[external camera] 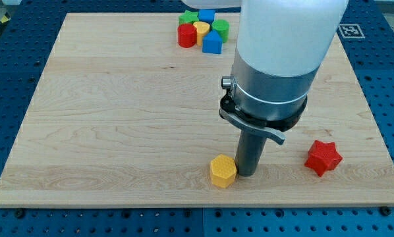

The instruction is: Place the red star above the yellow hexagon

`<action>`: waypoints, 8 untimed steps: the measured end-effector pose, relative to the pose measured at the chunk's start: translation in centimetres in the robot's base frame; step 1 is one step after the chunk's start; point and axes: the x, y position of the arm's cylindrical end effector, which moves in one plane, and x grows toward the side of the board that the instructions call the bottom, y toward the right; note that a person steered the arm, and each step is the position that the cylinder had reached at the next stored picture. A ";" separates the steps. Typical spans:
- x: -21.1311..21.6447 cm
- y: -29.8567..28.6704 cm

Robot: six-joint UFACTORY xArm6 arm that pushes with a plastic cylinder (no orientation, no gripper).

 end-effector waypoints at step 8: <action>4.1 16.4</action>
